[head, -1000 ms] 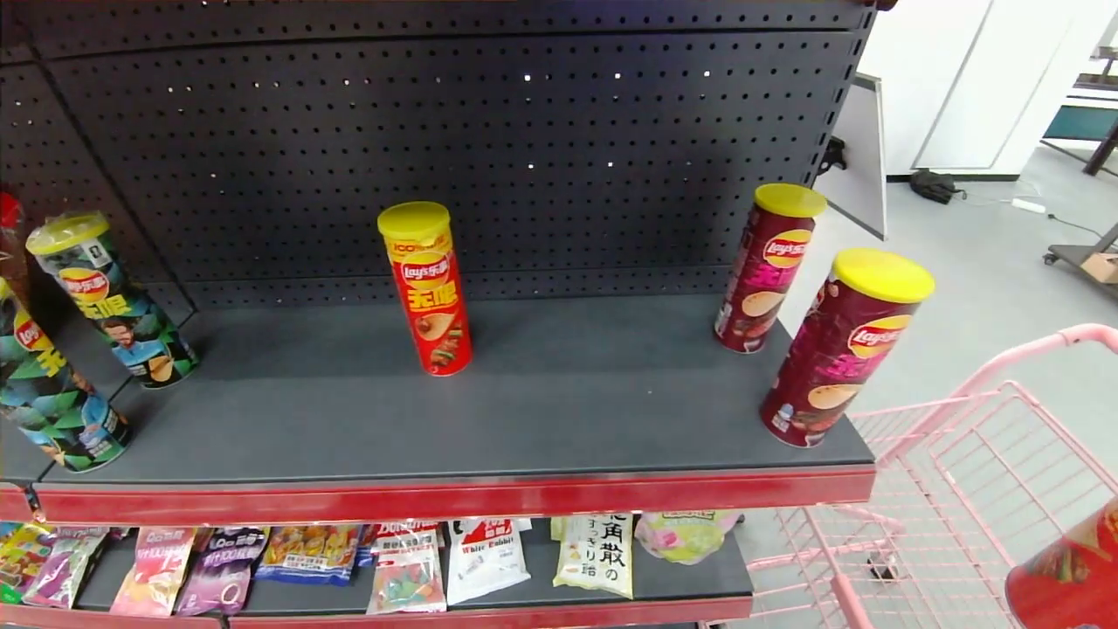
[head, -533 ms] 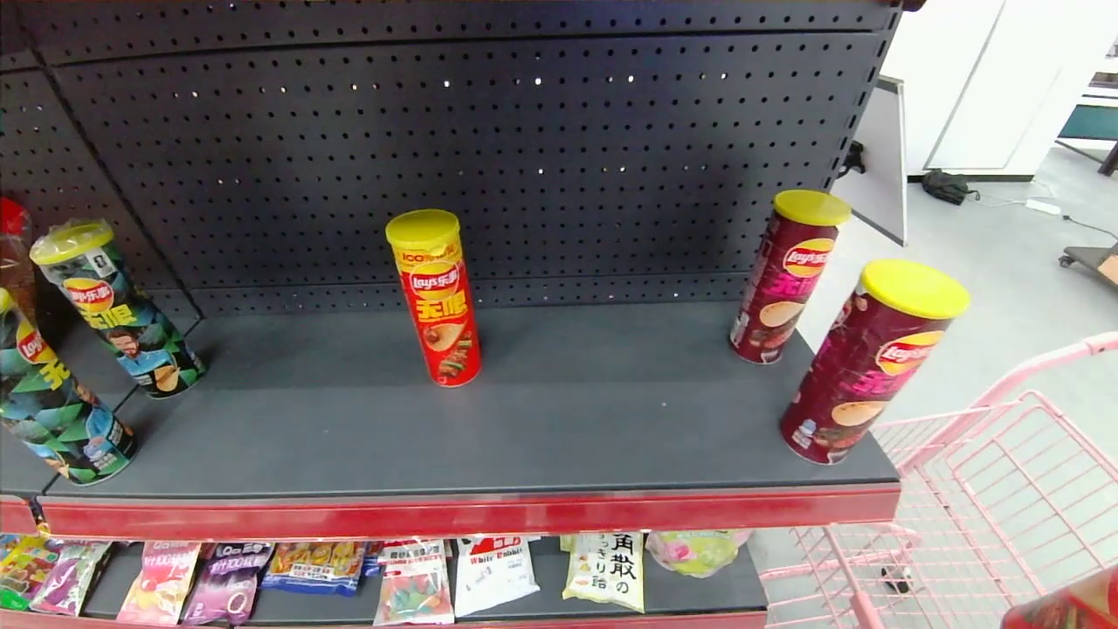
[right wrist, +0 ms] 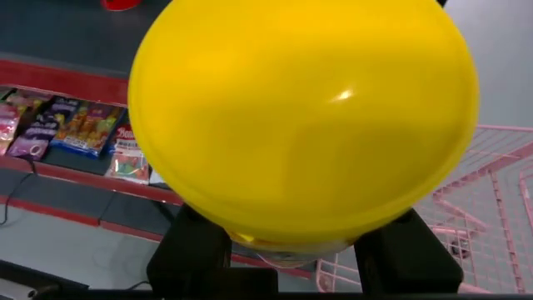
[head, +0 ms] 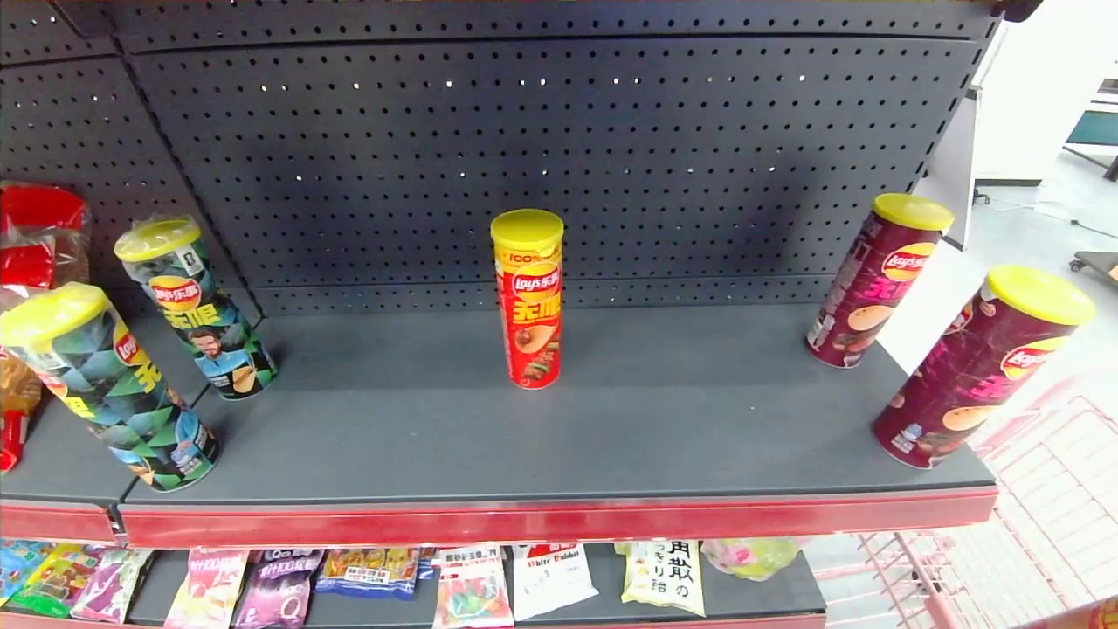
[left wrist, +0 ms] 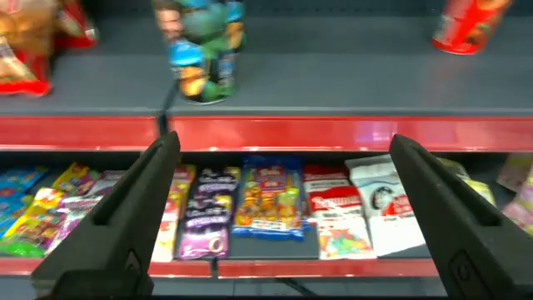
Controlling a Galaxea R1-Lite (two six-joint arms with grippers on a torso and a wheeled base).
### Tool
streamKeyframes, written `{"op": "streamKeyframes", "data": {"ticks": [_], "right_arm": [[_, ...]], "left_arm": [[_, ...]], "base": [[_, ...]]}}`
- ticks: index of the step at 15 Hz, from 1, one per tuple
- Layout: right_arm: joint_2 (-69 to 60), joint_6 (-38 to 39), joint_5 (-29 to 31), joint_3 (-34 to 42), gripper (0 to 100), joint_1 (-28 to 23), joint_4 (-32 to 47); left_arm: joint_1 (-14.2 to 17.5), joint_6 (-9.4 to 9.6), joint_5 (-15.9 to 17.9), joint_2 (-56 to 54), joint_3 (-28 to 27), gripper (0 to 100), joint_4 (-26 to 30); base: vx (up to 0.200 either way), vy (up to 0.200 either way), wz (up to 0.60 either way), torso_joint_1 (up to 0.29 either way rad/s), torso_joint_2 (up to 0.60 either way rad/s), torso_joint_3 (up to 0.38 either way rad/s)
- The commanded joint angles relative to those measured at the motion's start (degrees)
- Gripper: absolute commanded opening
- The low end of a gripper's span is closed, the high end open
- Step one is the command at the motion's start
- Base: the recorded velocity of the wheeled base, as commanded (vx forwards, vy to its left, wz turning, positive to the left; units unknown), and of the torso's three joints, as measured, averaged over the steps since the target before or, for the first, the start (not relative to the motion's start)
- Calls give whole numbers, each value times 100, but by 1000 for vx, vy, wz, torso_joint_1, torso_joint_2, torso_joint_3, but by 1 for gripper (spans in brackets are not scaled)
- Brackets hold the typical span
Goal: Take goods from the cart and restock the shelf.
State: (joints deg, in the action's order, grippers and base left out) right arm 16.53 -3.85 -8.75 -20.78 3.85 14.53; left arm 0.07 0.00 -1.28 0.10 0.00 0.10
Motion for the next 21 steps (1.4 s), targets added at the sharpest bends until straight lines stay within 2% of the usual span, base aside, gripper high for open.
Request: {"op": "streamKeyframes", "data": {"ticks": [1,6,9,14,15,16,17,21], "right_arm": [[-194,-10,-92,171,0,81,-12],[-264,-37,-197,180,0,142,-3],[-317,-37,-320,250,0,265,6],[-133,-28,-461,180,0,933,-12],[-106,-28,-461,154,0,960,-12],[-9,-19,-496,22,0,968,-3],[201,-10,-496,-119,0,977,-3],[1133,-1,-478,-901,0,968,-21]], "left_arm": [[10,0,5,8,0,100,-1],[1,9,5,-1,0,100,-1],[1,0,5,8,0,100,-1],[-34,18,31,166,0,100,-10],[-42,18,75,166,0,100,-10],[-42,88,559,131,0,100,-19],[-42,308,708,148,-9,100,-10],[-60,255,699,201,-9,100,-10]], "base": [[200,0,0,-2,2,7],[200,0,0,-5,2,6],[0,0,0,0,0,0],[0,0,0,0,0,0],[0,0,0,0,0,0],[0,0,0,0,0,0],[0,0,0,0,0,0],[0,0,0,0,0,0]]}}
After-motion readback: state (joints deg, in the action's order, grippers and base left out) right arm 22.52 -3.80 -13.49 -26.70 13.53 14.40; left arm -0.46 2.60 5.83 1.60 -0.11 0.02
